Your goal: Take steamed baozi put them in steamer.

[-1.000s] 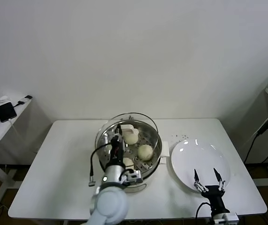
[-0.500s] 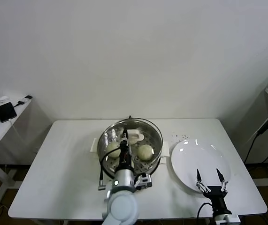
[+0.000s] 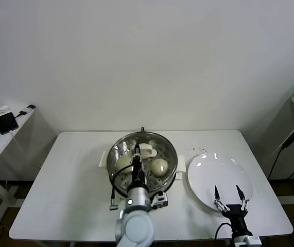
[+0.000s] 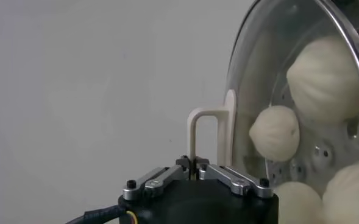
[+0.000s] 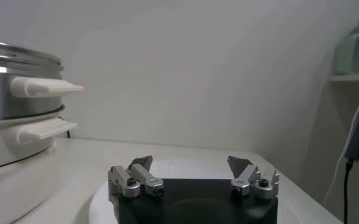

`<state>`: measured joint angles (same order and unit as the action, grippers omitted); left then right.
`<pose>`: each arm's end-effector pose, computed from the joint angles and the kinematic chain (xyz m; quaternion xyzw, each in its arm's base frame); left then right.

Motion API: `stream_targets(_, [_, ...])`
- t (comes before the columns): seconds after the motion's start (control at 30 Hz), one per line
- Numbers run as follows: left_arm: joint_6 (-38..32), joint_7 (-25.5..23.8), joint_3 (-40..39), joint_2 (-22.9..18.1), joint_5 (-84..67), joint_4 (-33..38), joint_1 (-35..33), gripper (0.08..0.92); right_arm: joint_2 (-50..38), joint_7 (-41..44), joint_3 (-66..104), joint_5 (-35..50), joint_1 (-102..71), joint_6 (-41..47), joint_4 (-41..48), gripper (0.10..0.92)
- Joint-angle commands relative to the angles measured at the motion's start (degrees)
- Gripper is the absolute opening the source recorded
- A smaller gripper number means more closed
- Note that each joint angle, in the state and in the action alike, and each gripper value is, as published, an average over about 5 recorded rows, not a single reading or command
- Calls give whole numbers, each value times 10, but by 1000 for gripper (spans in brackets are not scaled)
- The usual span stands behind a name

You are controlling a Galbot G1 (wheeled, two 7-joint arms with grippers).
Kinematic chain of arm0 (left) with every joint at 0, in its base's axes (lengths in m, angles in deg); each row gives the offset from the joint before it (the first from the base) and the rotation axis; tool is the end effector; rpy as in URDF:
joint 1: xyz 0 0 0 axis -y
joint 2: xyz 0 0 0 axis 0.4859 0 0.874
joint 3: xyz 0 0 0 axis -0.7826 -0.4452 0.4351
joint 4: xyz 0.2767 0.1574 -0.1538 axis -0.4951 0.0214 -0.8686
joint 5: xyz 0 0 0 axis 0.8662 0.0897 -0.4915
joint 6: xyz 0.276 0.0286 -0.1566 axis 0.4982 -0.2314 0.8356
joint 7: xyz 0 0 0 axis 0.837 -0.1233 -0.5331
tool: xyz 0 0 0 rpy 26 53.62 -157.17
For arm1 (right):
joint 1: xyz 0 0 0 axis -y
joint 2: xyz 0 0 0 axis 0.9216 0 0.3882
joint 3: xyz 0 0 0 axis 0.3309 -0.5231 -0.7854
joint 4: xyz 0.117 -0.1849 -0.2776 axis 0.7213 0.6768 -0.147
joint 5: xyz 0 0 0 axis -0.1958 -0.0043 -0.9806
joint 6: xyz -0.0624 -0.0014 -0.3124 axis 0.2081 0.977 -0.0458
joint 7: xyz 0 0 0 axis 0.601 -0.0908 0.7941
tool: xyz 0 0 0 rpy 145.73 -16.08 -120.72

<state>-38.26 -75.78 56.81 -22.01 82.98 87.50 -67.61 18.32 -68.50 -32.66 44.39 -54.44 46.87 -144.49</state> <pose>0.2161 -0.1512 -0.2905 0.0216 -0.7248 -0.6878 0.0344 0.1165 -0.0942 -0.4083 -0.0181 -0.9981 0.0448 0.0391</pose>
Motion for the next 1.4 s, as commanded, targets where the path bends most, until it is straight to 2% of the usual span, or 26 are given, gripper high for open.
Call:
stream_targets(0.03, [-1,7,5,-3,14,-16,-3,134,2,-2,0,-3,0,-9,2,823])
stream_targets(0.4, [-8,10,2,6,18,-5,-11,147,6,-3,0,-14,-3,-23,6,823])
stream_targets(0.5, [-10,3,-5,9,11,11,-16,204,6,-1,-1,-15,-4,-22,6,823])
stream_targets(0.73, [-13,-6,-19,32,-30,72,-29,409,8,2,-4,-17,-4,-17,3,823])
stream_targets(0.83, [-18,2,-17,48,-69,114,-42,496,8,2,-6,-18,-3,-15,6,823])
stream_targets(0.9, [-34,25,-9,62,-116,140,-55,548,8,1,-8,-16,-2,-9,8,823])
stream_targets(1.0, [-84,84,18,78,-226,169,-77,635,7,-9,-14,-2,-3,-2,7,823])
stream_targets(1.2, [-277,233,140,85,-576,187,-102,791,3,-17,-19,14,-12,-17,-10,823])
stream_targets(1.3, [-345,262,232,82,-726,188,-120,818,0,-15,-14,19,-15,-33,-18,823])
stream_targets(1.4, [-391,250,335,84,-875,188,-152,822,-3,-16,-10,26,-18,-42,-25,823])
